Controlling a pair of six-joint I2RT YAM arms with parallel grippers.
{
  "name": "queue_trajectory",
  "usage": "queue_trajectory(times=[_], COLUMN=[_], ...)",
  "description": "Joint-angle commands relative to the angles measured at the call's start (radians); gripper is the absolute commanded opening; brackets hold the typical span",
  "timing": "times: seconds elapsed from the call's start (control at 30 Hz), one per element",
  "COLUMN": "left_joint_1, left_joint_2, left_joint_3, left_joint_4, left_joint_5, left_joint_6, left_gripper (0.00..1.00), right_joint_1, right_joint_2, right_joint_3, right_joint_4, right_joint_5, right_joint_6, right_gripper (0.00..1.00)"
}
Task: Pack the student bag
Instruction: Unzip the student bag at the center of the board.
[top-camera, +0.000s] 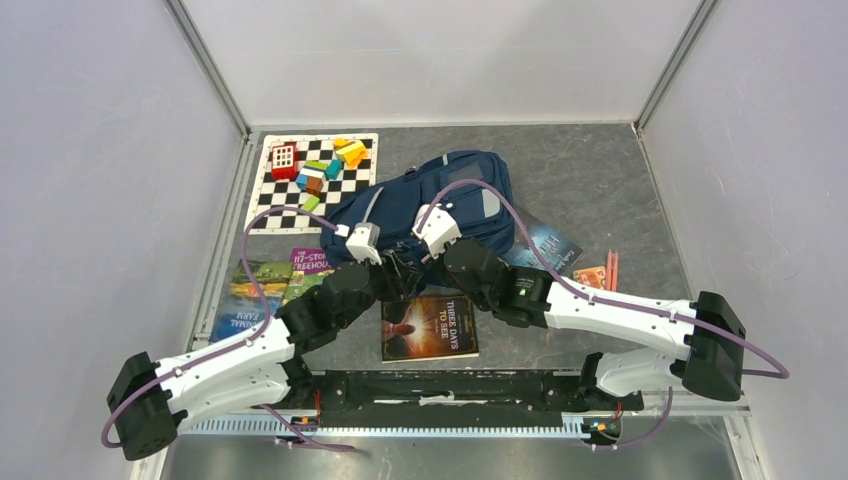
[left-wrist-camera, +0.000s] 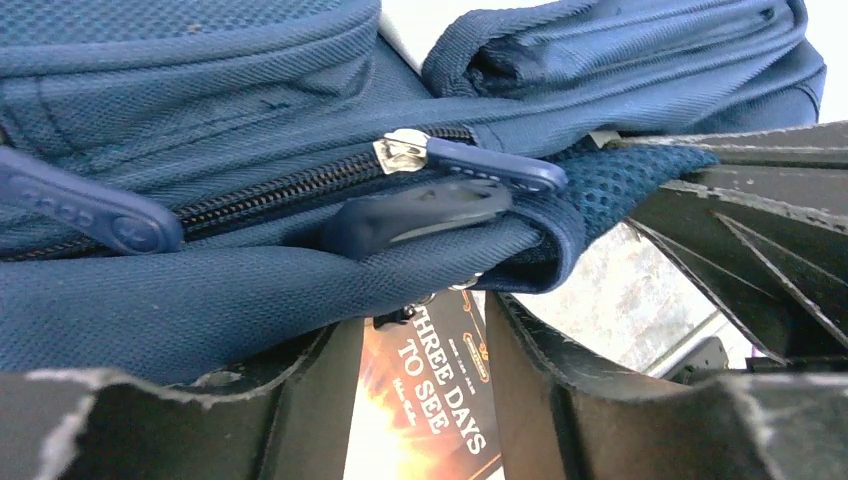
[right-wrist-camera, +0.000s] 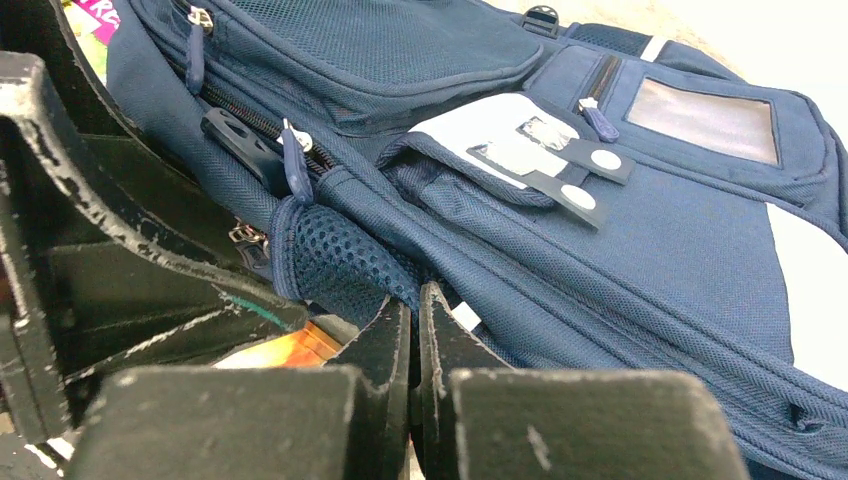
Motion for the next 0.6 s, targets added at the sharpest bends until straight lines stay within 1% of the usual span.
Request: queue_trajectory(times=[0.0, 0.13, 0.27, 0.33, 0.4, 0.57], left_joint_1=[-0.004, -0.006, -0.006, -0.006, -0.006, -0.006], left_joint_2=[0.003, 0.012, 0.017, 0.026, 0.032, 0.029], left_joint_3=[-0.021, -0.010, -0.017, -0.012, -0.009, -0.008], left_joint_4=[0.088, 0.030, 0.057, 0.070, 0.085, 0.120], left_joint_5=[-0.159, -0.219, -0.230, -0.228, -0.228, -0.221], left_joint_6=[-0.077, -0.100, -0.090, -0.073, -0.054, 0.000], left_gripper=[0.51, 0.50, 0.50, 0.48, 0.43, 0.21], right_joint_1=[-0.008, -0.008, -0.008, -0.009, -0.008, -0.009], right_joint_2=[-0.040, -0.044, -0.045, -0.042, -0.042, -0.044], right_joint_3=[0.045, 0.044, 0.039, 0.035, 0.034, 0.029], right_joint_4=[0.139, 0.137, 0.138, 0.138, 0.138, 0.137], right_joint_5=[0.031, 0.026, 0.023, 0.022, 0.020, 0.019], right_joint_6=[0.041, 0.040, 0.039, 0.039, 0.043, 0.043], right_gripper=[0.00, 0.00, 0.00, 0.00, 0.00, 0.00])
